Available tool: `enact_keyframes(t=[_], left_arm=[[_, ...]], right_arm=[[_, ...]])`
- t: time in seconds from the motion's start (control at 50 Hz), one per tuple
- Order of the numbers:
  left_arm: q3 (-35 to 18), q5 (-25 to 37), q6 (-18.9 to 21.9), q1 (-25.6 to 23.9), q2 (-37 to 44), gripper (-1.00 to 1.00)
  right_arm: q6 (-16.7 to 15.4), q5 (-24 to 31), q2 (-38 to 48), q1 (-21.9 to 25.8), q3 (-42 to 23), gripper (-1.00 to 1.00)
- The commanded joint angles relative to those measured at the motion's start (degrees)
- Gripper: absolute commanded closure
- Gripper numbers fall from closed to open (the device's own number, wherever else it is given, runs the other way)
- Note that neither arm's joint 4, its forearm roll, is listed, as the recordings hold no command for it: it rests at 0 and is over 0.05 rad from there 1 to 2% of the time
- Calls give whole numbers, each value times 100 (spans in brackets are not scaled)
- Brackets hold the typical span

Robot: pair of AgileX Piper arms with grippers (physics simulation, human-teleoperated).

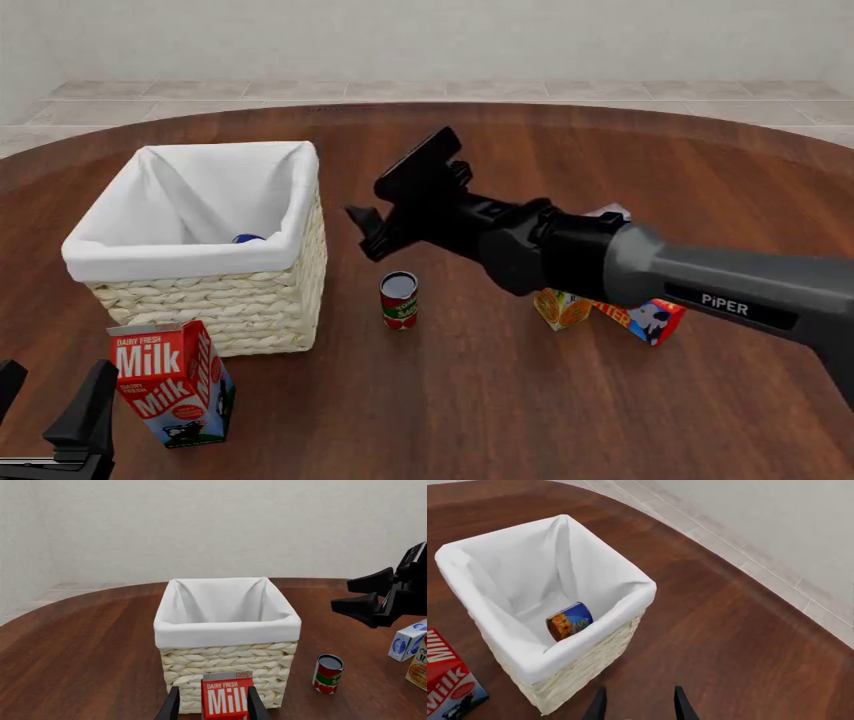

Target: Pick up the alphabet soup and the tomato sauce, and put them in the basket.

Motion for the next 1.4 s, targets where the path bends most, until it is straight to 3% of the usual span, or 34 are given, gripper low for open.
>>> enact_keyframes(t=[0.02, 1.4], left_arm=[[0, 0, 0, 0, 0, -100], [0, 0, 0, 0, 0, -100]], right_arm=[[-17, 25, 17, -55, 55, -100], [64, -105, 331, -122, 582, -100]])
